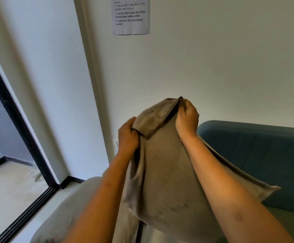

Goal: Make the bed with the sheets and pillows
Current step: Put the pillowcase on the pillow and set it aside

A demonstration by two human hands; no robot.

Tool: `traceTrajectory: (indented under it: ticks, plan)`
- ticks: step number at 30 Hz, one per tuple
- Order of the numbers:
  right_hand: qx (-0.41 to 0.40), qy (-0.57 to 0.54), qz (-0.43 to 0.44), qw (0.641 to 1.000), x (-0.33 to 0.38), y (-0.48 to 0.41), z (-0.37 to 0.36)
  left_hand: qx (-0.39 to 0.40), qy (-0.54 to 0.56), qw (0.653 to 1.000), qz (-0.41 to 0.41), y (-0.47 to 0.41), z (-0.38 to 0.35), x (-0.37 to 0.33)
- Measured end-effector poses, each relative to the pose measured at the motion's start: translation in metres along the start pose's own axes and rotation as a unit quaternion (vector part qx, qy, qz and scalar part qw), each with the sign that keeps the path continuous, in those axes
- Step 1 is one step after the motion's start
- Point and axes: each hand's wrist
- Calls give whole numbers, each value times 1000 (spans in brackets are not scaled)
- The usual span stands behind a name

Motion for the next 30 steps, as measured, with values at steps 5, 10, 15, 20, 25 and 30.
traceTrajectory:
  ticks: [5, 10, 15, 20, 25, 30]
  plan:
    - [-45, -33, -5, 998, 8, -4, 12, -2, 7, 988, -155, -28, 14, -65]
    - [-57, -108, 46, 991, 45, -5, 17, -29, -25, 968, -247, -74, 30, -133]
    - [71, -151, 31, 986, 53, 14, 5, -47, -138, 961, -233, -113, 48, -162]
    - [210, -15, -35, 977, 4, 63, -32, -60, -200, 962, -178, -123, 68, -136]
    - [311, 7, -167, 935, -36, 88, -65, -72, -209, 965, -142, -121, 98, -103]
    - [255, 8, -111, 960, -4, 98, -131, -130, -130, 982, -43, -132, 144, -35]
Point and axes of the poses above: each hand's wrist, its own y-axis away from the middle knuckle, its own z-axis out of the back of the hand, x = y × z, and after that the axes turned 4 degrees about -z, right-handed
